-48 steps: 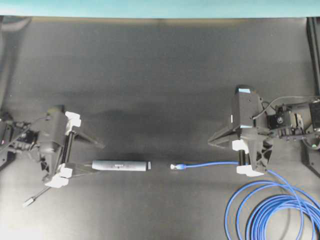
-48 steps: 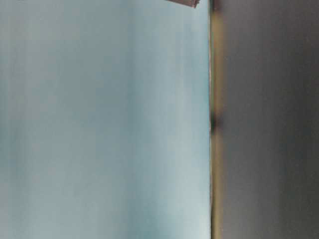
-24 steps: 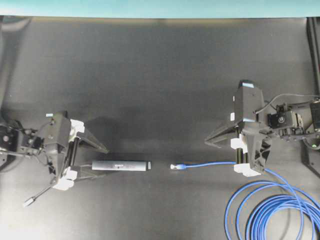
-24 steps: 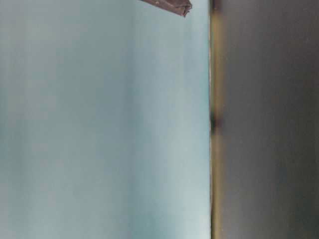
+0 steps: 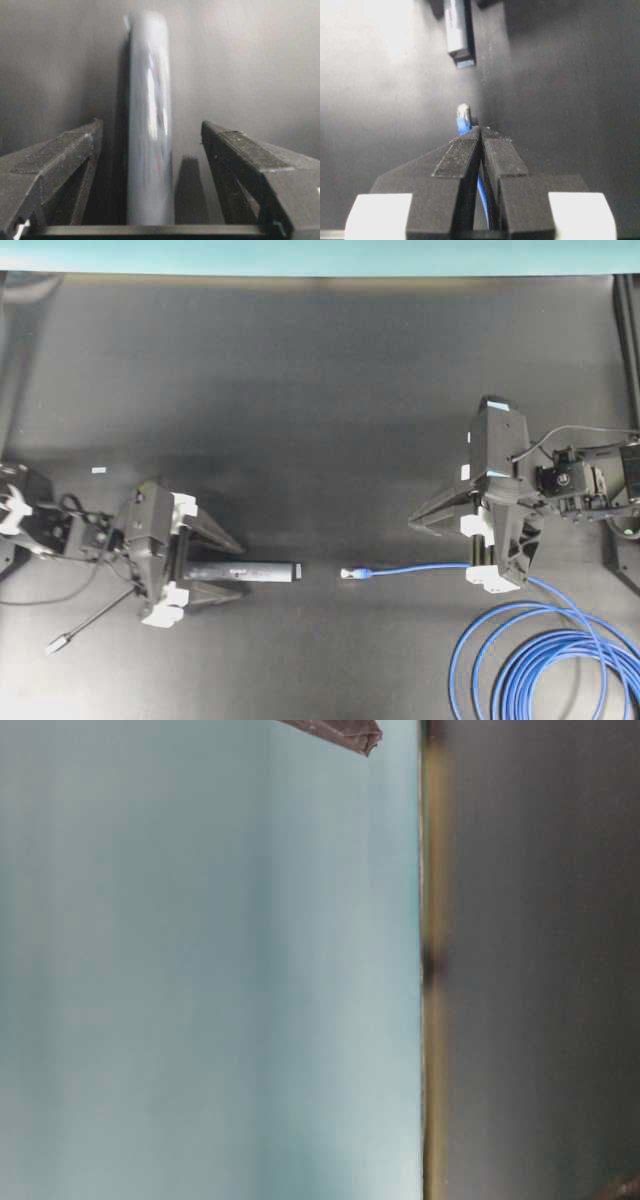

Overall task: Insert the LAN cable into the hub.
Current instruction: 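Lower the left gripper and close it around the grey Anker hub, then lower the right gripper and grasp the blue cable behind its plug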

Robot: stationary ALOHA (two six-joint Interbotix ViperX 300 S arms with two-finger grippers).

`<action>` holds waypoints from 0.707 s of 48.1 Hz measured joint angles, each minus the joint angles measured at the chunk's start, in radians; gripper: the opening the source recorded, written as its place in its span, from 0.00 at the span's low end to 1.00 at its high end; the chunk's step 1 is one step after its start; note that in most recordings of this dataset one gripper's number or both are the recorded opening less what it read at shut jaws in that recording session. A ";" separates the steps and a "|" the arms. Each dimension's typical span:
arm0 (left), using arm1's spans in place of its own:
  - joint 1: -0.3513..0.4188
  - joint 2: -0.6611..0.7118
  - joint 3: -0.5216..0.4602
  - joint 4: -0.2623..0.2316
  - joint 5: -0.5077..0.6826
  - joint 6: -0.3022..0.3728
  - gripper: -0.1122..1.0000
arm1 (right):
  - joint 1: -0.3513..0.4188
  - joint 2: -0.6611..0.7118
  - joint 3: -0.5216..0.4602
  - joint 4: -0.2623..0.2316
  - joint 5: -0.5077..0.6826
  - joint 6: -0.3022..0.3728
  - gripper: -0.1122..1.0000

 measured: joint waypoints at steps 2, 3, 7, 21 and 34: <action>0.000 0.006 -0.005 0.000 0.006 -0.002 0.77 | 0.000 0.000 0.000 0.000 0.000 0.000 0.10; 0.000 0.008 -0.006 0.000 0.011 -0.002 0.77 | 0.000 0.000 0.000 0.000 0.000 0.000 0.10; 0.000 0.006 -0.011 0.000 0.025 -0.002 0.72 | 0.002 0.000 0.002 0.000 0.000 0.000 0.10; -0.003 -0.014 -0.011 -0.002 0.060 0.040 0.36 | 0.003 -0.002 0.018 0.003 -0.014 0.002 0.10; 0.021 -0.172 -0.055 0.000 0.291 0.041 0.36 | 0.011 0.014 0.097 0.006 -0.048 0.020 0.10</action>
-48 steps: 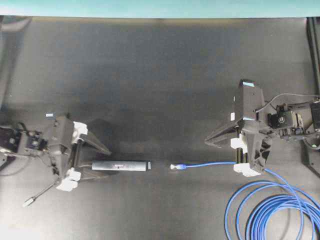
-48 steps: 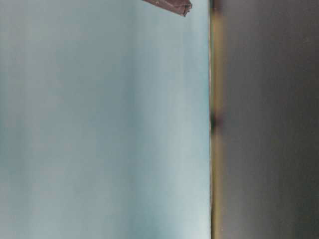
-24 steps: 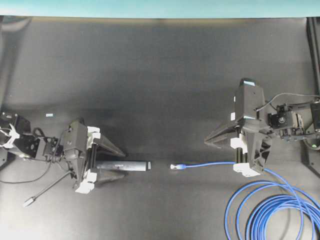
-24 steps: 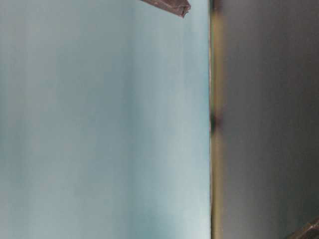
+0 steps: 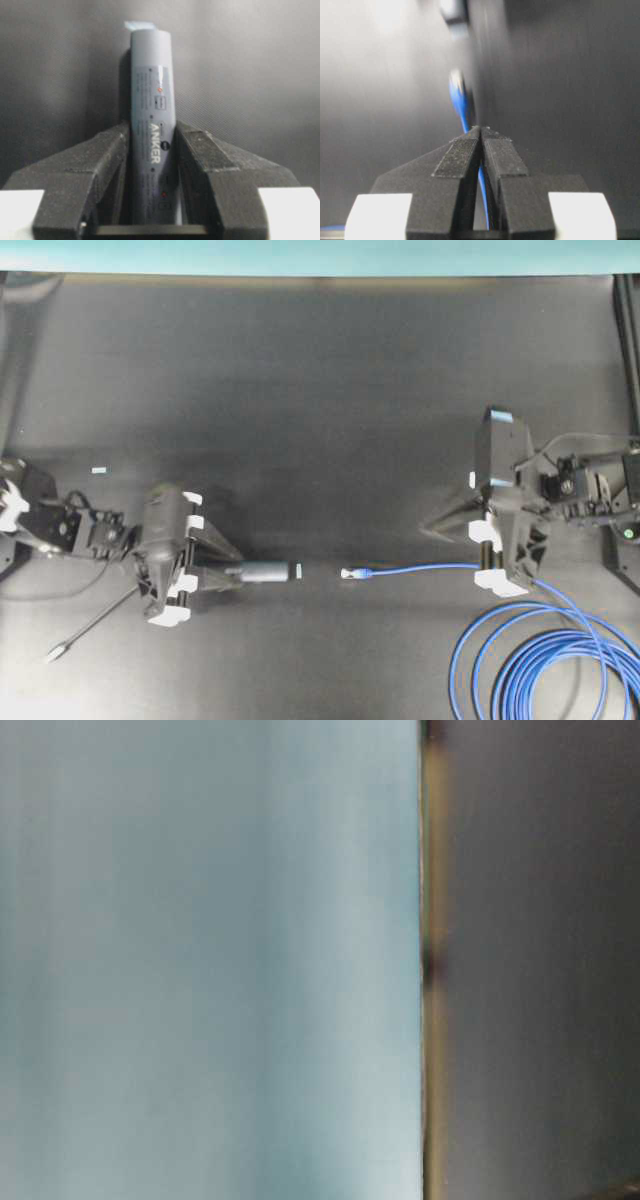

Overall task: Insert the LAN cable into the hub.
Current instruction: 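Lower the right gripper and grasp the blue cable behind its plug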

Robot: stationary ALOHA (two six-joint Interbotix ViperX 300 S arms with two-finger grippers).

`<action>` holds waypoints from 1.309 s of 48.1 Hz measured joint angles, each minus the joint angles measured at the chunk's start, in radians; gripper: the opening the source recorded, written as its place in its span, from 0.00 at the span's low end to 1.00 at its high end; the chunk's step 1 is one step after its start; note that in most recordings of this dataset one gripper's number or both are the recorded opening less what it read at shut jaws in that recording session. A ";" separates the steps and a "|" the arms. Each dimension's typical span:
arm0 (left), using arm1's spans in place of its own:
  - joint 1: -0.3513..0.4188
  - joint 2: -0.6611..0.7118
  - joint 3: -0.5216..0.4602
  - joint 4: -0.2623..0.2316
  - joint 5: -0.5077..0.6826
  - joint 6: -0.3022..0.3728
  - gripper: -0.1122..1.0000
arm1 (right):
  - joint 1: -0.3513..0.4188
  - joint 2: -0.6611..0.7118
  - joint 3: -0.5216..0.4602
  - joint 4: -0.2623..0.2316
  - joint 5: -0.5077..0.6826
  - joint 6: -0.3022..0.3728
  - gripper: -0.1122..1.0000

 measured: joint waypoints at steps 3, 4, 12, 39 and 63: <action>0.005 -0.052 -0.026 -0.002 0.123 0.005 0.36 | 0.003 0.011 0.014 0.000 -0.026 0.012 0.11; 0.006 -0.071 -0.035 0.000 0.160 0.005 0.36 | 0.005 0.015 0.017 0.000 -0.037 0.014 0.12; 0.005 -0.195 -0.110 -0.002 0.449 0.009 0.36 | 0.021 0.069 0.026 0.000 -0.089 0.017 0.36; 0.003 -0.318 -0.210 0.000 0.699 -0.011 0.36 | 0.043 0.419 -0.037 -0.031 -0.440 -0.035 0.76; 0.002 -0.321 -0.215 -0.002 0.695 -0.031 0.36 | 0.049 0.554 -0.038 -0.031 -0.598 -0.037 0.74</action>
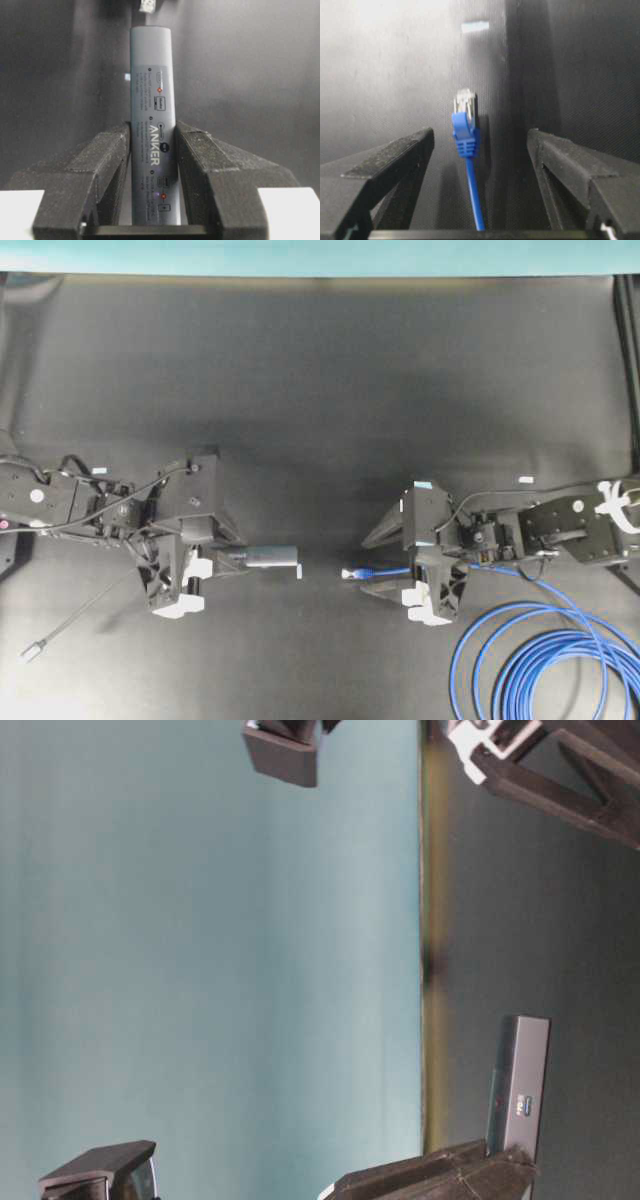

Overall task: Insert the LAN cable into the hub.
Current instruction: 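Lower the right gripper and grasp the blue cable behind its plug, then lift both and push the blue plug into the hub's port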

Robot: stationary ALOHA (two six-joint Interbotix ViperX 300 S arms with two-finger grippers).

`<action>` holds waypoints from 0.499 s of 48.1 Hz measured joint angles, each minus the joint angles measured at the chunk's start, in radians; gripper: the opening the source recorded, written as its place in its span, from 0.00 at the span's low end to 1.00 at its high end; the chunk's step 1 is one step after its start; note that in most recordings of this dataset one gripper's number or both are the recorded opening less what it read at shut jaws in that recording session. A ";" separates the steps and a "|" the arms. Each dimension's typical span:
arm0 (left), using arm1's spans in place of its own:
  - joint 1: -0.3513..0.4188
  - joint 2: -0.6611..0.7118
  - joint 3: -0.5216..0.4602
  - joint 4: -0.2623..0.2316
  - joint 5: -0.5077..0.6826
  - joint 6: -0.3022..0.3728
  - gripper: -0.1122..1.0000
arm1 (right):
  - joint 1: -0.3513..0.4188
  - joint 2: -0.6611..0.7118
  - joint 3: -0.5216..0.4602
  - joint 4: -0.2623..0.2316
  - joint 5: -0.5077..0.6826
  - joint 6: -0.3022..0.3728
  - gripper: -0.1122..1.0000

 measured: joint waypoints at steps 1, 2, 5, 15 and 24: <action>-0.002 0.000 0.000 0.000 0.000 -0.002 0.36 | 0.000 0.006 0.000 0.002 -0.002 0.000 0.74; -0.002 0.000 0.000 0.002 0.002 -0.002 0.36 | 0.002 0.009 -0.002 0.002 -0.005 0.002 0.73; -0.002 0.000 -0.002 0.002 0.002 -0.002 0.36 | 0.006 0.020 -0.002 0.002 -0.009 0.002 0.68; -0.002 0.000 0.000 0.000 0.000 -0.003 0.36 | 0.021 0.040 -0.005 0.002 -0.040 0.000 0.30; -0.005 0.000 0.000 0.002 0.000 -0.003 0.36 | 0.041 0.052 -0.002 0.028 -0.124 0.002 0.21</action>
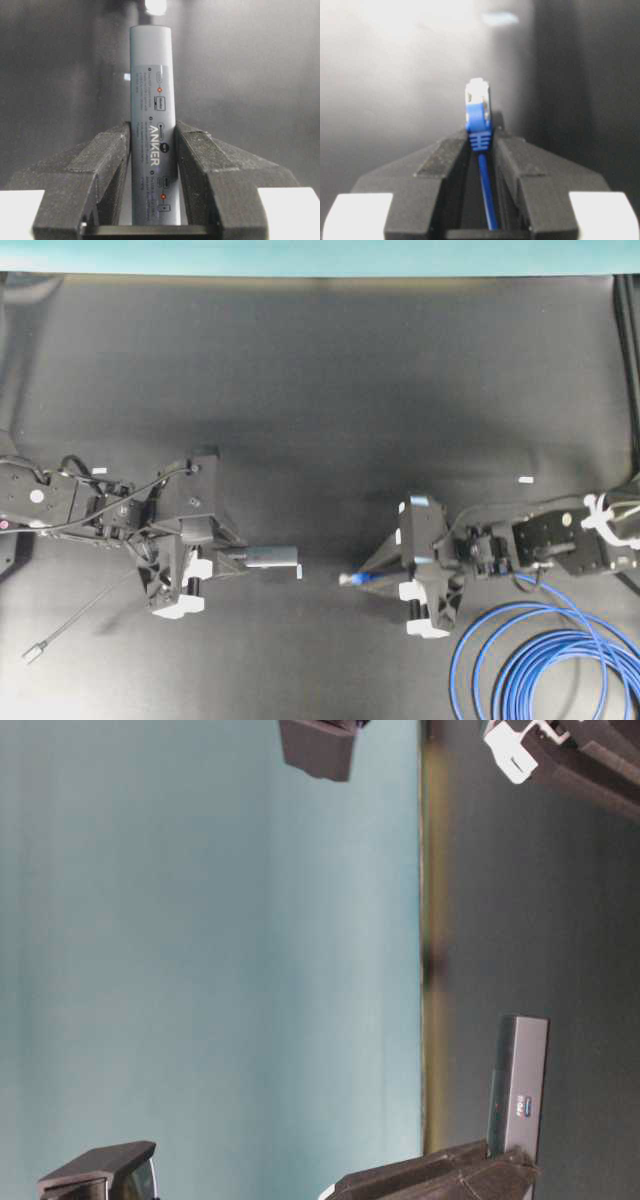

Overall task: Insert the LAN cable into the hub.
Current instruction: 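Lift both and push the blue plug into the hub's port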

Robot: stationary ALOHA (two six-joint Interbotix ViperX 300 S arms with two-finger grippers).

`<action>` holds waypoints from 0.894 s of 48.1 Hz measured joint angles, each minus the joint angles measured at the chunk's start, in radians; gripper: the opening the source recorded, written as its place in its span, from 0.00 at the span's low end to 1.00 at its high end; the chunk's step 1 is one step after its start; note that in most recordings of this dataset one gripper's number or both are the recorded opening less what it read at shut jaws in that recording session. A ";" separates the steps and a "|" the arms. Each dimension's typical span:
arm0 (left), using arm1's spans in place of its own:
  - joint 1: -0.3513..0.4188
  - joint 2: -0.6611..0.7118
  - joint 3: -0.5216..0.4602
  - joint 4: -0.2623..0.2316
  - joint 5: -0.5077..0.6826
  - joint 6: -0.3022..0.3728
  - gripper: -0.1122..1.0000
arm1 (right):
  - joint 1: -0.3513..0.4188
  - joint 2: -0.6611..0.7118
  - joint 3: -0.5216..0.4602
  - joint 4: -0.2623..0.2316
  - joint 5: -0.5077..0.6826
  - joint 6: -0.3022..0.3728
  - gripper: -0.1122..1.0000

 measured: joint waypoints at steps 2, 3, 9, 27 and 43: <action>0.000 0.000 0.000 0.000 0.000 0.000 0.36 | 0.000 -0.002 0.006 0.015 -0.012 0.000 0.21; -0.002 0.000 -0.002 0.000 0.000 0.002 0.36 | -0.002 -0.005 0.009 0.021 -0.017 0.000 0.21; -0.002 -0.002 -0.021 0.000 0.017 0.020 0.36 | -0.002 -0.037 0.023 0.057 -0.020 0.000 0.21; -0.017 0.017 -0.155 0.000 0.267 0.178 0.36 | -0.002 -0.204 -0.040 0.067 0.245 0.000 0.21; -0.015 0.078 -0.239 0.000 0.308 0.245 0.36 | -0.002 -0.193 -0.101 0.067 0.305 0.000 0.21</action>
